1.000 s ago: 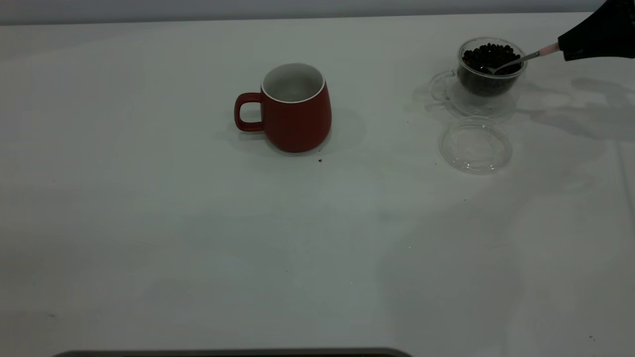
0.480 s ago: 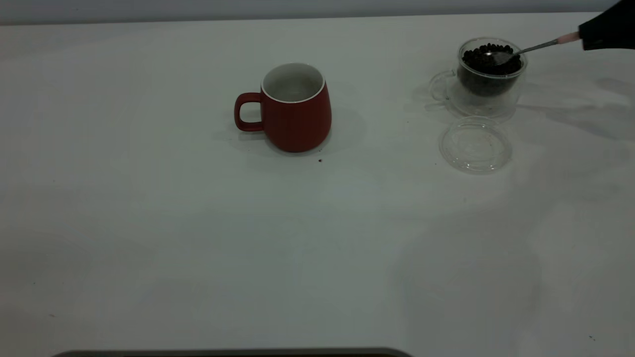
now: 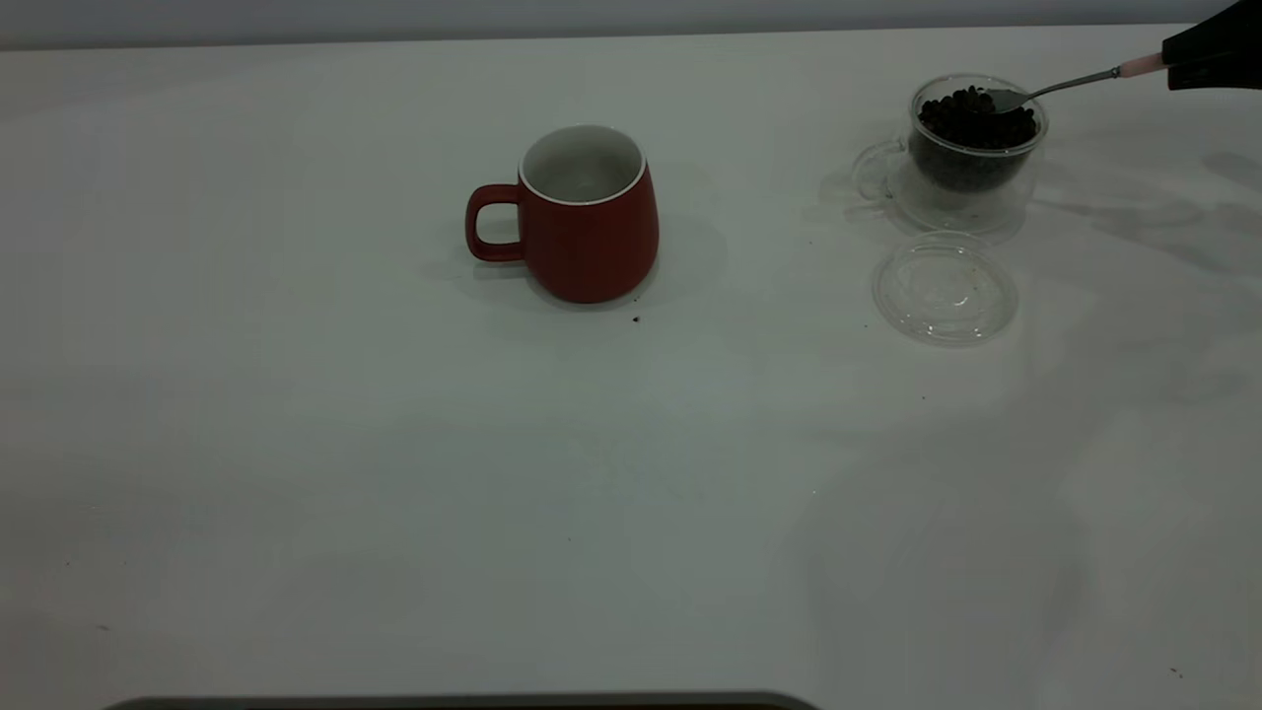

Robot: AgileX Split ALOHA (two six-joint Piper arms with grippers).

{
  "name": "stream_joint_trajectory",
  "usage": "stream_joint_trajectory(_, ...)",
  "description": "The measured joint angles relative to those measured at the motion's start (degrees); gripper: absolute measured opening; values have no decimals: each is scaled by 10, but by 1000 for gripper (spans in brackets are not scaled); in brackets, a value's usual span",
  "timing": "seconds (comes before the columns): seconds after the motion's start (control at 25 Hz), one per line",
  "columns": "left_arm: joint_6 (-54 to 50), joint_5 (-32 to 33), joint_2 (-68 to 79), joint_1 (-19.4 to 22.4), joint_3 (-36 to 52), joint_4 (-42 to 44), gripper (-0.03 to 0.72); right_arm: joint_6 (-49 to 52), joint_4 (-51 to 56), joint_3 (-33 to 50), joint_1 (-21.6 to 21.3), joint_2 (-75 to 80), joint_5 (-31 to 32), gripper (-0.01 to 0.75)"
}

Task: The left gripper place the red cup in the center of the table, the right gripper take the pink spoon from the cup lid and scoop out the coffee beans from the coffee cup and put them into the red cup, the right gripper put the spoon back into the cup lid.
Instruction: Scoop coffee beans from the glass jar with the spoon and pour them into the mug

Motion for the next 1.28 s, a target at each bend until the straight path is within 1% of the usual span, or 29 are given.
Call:
stream_joint_trajectory(0.2, 0, 0, 0, 0, 0, 0, 505, 27, 6, 0, 0, 0, 0, 102)
stream_joint_trajectory(0.44, 0, 0, 0, 0, 0, 0, 505, 33, 52, 0, 15, 0, 0, 102)
stream_joint_trajectory(0.56, 0, 0, 0, 0, 0, 0, 505, 33, 77, 0, 31, 0, 0, 102)
stream_joint_trajectory(0.92, 0, 0, 0, 0, 0, 0, 505, 37, 110, 0, 92, -6, 0, 102)
stream_joint_trajectory(1.28, 0, 0, 0, 0, 0, 0, 505, 37, 119, 0, 150, -38, 0, 102)
